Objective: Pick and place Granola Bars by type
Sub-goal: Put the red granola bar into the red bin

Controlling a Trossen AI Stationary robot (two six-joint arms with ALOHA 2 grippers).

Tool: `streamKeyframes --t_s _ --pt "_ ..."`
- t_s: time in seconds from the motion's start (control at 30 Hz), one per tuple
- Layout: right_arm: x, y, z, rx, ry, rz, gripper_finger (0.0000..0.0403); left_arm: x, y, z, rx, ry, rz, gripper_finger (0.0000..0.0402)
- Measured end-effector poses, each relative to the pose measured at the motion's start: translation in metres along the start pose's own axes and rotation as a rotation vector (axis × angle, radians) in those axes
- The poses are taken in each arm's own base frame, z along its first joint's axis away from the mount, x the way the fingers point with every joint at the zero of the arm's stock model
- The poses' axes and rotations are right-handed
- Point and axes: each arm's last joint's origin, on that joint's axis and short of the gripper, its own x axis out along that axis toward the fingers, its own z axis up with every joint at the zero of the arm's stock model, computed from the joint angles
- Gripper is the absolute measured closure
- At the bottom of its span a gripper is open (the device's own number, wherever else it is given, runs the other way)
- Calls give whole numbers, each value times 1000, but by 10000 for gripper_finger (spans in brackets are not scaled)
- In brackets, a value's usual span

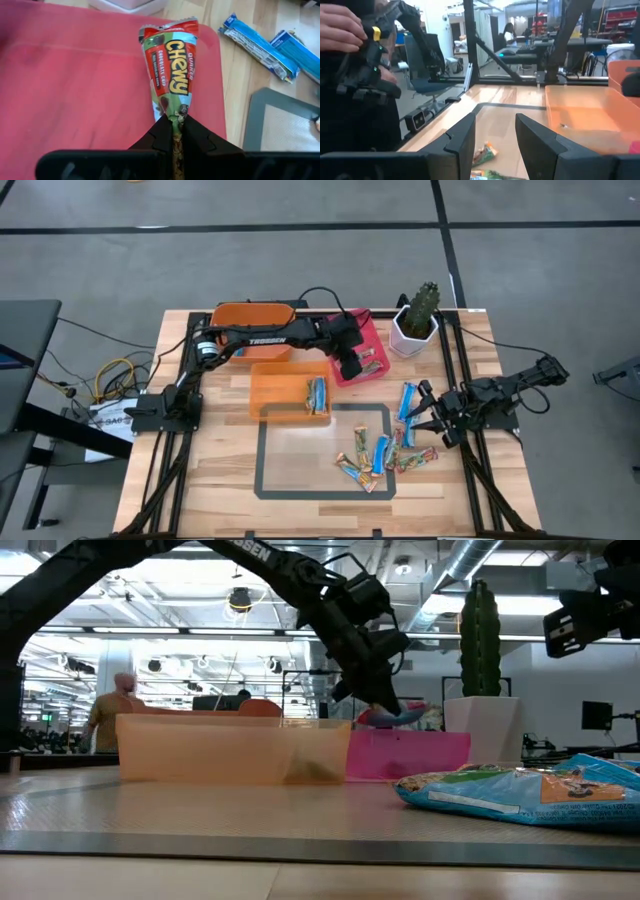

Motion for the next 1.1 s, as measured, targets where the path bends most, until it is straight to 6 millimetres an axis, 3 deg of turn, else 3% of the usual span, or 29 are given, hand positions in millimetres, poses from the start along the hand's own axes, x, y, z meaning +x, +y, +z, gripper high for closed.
streamKeyframes --t_s 0.47,0.77,1.1 --pt "0 0 0 0 -4 1 269 0 3 0 6 -1 8 305" --pt "0 0 1 0 -5 1 268 -3 3 3 9 -28 5 301" --pt "0 0 1 0 -6 2 268 -50 -15 25 84 -151 -18 301"
